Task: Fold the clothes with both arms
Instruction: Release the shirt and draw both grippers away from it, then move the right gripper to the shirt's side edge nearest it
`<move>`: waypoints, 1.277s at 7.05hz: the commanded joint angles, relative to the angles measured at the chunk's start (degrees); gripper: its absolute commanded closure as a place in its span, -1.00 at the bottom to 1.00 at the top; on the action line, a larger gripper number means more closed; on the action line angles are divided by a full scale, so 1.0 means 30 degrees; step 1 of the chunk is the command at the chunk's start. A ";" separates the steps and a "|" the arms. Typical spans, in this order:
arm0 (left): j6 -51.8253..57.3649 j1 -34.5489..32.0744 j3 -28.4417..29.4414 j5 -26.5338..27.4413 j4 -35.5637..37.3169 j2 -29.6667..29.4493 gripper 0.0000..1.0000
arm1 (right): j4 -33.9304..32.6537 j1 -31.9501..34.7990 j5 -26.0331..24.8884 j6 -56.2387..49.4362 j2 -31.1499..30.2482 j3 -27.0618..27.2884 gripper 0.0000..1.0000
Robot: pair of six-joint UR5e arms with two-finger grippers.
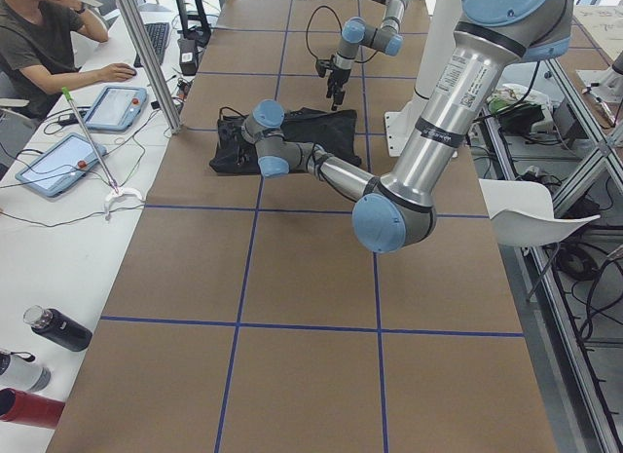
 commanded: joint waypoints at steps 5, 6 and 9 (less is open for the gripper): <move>-0.0058 0.0028 -0.0060 -0.0125 -0.0029 -0.0024 -1.00 | -0.0399 -0.0433 -0.0898 -0.0336 -0.0176 -0.0552 -0.99; -0.0058 0.0028 -0.0060 -0.0125 0.0000 -0.0025 -1.00 | -0.0401 -0.0404 -0.0898 -0.0366 -0.0176 -0.0552 -0.99; -0.0058 0.0058 -0.0060 -0.0154 0.0000 -0.0025 -1.00 | -0.0575 -0.0170 -0.0869 -0.0511 -0.0205 -0.0522 -0.99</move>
